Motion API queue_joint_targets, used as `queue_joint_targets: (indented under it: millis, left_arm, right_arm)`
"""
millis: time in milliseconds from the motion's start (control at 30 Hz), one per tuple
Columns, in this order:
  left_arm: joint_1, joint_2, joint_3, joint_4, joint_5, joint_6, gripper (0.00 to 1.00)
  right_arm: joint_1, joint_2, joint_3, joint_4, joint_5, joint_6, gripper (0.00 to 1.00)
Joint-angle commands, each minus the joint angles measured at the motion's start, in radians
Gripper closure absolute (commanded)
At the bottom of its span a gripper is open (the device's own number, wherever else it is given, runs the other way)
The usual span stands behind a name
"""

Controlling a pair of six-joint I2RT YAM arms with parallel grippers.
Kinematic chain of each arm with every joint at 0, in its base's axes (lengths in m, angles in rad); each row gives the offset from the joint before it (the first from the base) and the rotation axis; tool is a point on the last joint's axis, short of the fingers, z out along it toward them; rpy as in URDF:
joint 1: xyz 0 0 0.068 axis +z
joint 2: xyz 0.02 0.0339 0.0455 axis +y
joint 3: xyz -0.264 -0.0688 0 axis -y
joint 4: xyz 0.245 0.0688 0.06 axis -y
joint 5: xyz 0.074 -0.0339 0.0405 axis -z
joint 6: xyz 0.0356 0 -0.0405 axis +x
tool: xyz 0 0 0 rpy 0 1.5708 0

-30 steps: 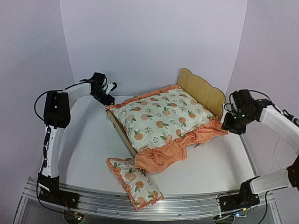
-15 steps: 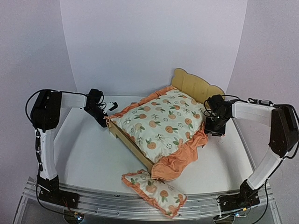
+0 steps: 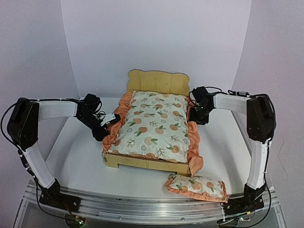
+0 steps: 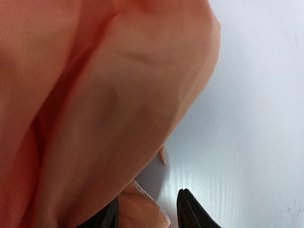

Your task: Set up the pet bed

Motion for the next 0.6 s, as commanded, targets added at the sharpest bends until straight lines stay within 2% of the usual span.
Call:
queue_joint_targets:
  millis: [0,167,267,400,567]
  left_arm:
    - [-0.076,-0.076,-0.062,0.002,0.173,0.059,0.32]
    - [-0.087,-0.110,-0.094,0.035,0.190,0.051,0.32]
    - [-0.108,-0.126,-0.111,0.046,0.194,0.050,0.31]
    - [-0.160,-0.133,-0.124,0.076,0.203,0.031,0.31]
    - [-0.244,-0.089,-0.070,0.110,0.230,-0.016,0.30]
  right_arm:
    - [0.144,0.184,0.256,0.177,-0.272,0.004,0.56]
    - [0.174,0.416,0.570,0.183,-0.379,0.067,0.56]
    - [0.202,0.492,0.697,0.185,-0.416,0.070,0.56]
    - [0.214,0.460,0.691,0.204,-0.426,0.059,0.54]
    - [0.210,0.265,0.544,0.203,-0.296,-0.053,0.50]
